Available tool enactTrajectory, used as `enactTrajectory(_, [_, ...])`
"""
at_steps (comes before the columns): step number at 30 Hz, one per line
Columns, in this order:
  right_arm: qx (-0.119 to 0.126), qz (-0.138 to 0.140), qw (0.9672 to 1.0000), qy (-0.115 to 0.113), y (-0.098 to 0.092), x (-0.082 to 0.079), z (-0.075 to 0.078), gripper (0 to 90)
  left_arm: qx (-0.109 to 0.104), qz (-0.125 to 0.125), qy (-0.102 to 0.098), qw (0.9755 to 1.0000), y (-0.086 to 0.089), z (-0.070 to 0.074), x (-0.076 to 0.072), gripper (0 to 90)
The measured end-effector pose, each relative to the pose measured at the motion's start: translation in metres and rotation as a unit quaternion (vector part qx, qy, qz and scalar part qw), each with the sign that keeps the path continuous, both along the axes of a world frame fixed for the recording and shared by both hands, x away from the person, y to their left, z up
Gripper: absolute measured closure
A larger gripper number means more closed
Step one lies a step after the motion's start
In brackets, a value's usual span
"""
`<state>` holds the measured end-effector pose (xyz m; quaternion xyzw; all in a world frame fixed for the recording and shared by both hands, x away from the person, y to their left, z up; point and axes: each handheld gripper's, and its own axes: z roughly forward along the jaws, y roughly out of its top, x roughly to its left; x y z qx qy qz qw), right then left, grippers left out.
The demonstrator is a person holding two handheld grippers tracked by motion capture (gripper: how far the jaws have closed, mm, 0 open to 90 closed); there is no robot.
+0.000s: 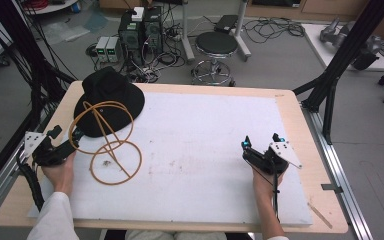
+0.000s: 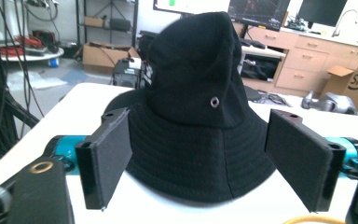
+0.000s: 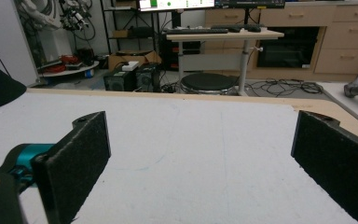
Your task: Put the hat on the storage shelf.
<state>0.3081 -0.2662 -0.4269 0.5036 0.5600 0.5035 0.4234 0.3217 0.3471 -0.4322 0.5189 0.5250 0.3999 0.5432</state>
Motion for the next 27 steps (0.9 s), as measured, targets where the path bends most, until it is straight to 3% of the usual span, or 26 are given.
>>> enactTrajectory(6, [0.012, -0.004, 0.9999, 0.005, -0.002, 0.000, 0.000, 3.5, 0.009, -0.007, 0.004, 0.9999, -0.003, 0.008, 0.007, 23.7])
enactTrajectory(14, [0.011, -0.004, 0.9999, 0.007, -0.002, 0.001, -0.001, 3.5, 0.018, -0.008, 0.028, 0.9994, -0.007, 0.018, 0.019, 23.0])
enactTrajectory(21, [0.005, 0.000, 1.0000, 0.008, 0.000, 0.001, -0.001, 3.5, 0.032, -0.023, 0.066, 0.9970, -0.019, 0.015, 0.040, 21.8])
enactTrajectory(23, [0.004, 0.001, 1.0000, 0.009, 0.000, 0.001, -0.001, 3.5, 0.034, -0.026, 0.069, 0.9967, -0.022, 0.016, 0.043, 20.7])
enactTrajectory(25, [0.003, 0.003, 0.9999, 0.009, 0.001, 0.001, -0.001, 3.5, 0.024, -0.023, 0.060, 0.9977, -0.023, 0.016, 0.044, 21.9])
enactTrajectory(27, [0.003, 0.004, 0.9999, 0.009, 0.001, 0.001, -0.001, 3.5, 0.014, -0.021, 0.064, 0.9976, -0.023, 0.015, 0.046, 22.1])
